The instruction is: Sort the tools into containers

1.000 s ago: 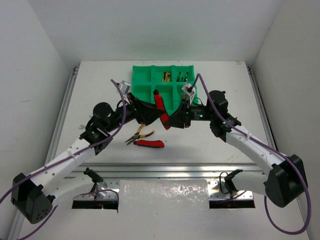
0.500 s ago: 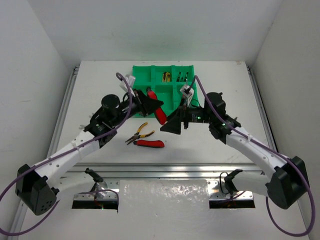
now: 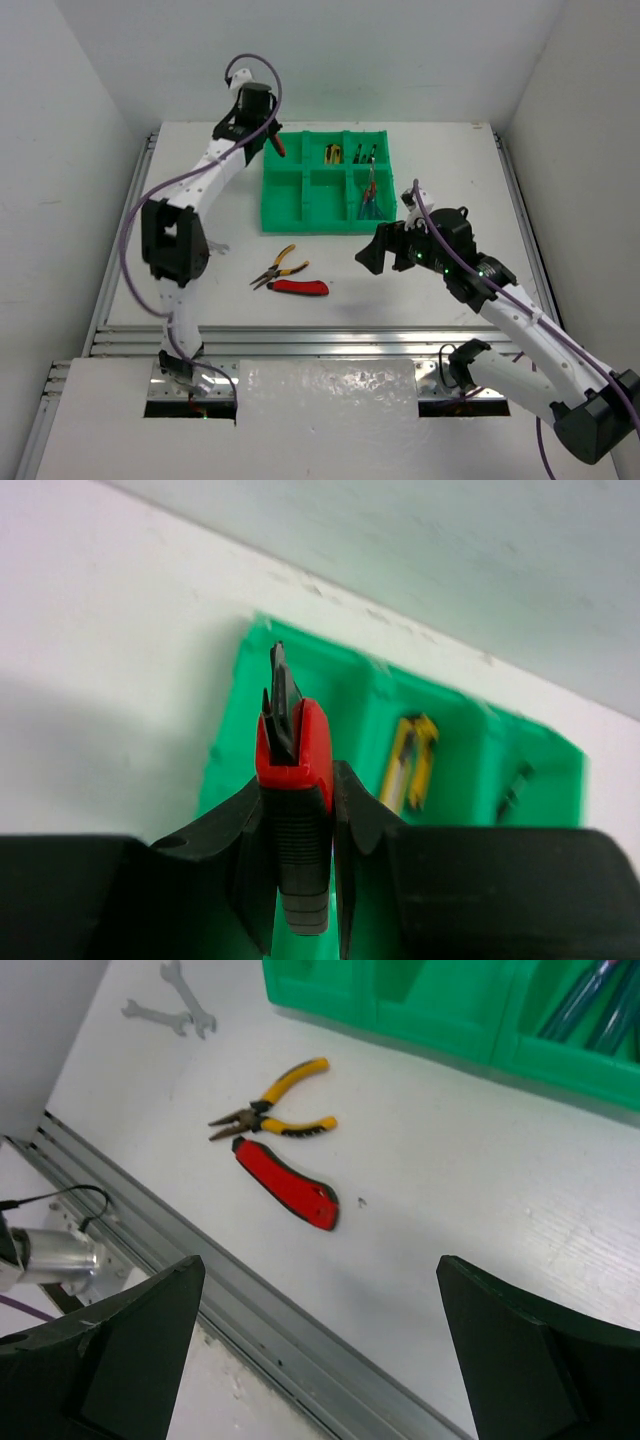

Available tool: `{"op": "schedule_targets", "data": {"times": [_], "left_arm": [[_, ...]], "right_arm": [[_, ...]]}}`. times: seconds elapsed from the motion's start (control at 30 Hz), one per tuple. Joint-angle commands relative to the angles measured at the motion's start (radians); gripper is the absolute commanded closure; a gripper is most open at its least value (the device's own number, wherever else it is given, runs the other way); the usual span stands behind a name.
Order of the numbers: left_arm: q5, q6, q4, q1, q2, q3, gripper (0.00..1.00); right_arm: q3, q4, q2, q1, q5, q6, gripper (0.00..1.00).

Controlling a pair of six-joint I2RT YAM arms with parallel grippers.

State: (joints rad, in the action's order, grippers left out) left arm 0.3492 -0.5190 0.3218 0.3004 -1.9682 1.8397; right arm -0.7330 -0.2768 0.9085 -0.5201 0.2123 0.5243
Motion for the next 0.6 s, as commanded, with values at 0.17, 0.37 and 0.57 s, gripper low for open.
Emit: {"op": "schedule_targets", "data": {"times": [0.17, 0.37, 0.57], "left_arm": [[-0.119, 0.037, 0.079, -0.087, -0.378, 0.435, 1.0], [-0.196, -0.021, -0.052, -0.092, -0.425, 0.424, 0.96], [-0.246, -0.078, -0.081, -0.092, -0.466, 0.454, 0.91]], "right_arm": [[0.064, -0.073, -0.057, -0.004, 0.002, -0.055, 0.01], [0.075, -0.099, -0.082, -0.004, -0.004, -0.063, 0.01], [0.095, -0.094, -0.092, -0.004, 0.013, -0.055, 0.01]]}}
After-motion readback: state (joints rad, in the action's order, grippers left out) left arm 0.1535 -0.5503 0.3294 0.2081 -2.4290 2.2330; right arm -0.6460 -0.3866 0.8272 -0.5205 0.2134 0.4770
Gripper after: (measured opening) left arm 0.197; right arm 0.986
